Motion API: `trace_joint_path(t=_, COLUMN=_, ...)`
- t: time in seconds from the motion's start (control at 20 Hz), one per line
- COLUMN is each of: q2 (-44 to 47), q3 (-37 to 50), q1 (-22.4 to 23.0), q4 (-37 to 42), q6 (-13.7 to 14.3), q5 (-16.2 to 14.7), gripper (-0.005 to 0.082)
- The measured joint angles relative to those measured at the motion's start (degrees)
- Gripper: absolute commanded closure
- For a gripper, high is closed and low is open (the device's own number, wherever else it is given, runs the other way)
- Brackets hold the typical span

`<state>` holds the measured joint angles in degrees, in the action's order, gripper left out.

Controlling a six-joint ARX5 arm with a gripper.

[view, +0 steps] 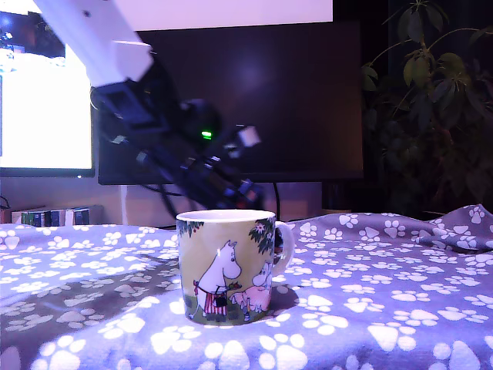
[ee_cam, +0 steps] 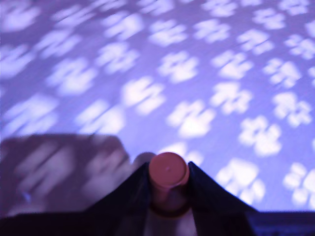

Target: Pick up the coffee capsules on the table and drop them inside the coffee cup

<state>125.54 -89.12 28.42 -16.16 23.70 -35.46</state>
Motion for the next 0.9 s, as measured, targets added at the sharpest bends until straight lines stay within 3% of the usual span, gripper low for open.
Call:
trace_joint_path(t=0.2, q2=-1.8, q3=0.0, q1=-2.1, q4=-1.1, q6=-1.9, q5=0.2, gripper=0.0682)
trace_joint_path(t=0.25, q2=-2.4, q3=0.0, q1=-2.3, q4=-1.6, q6=-4.0, q5=0.2, gripper=0.0682)
trace_joint_path(t=0.35, q2=-3.7, q3=0.0, q1=-2.5, q4=-2.0, q6=-5.0, q5=1.0, gripper=0.0682)
trace_joint_path(t=0.9, q2=-7.8, q3=0.3, q1=-4.6, q4=-4.0, q6=-8.2, q5=5.9, gripper=0.0682)
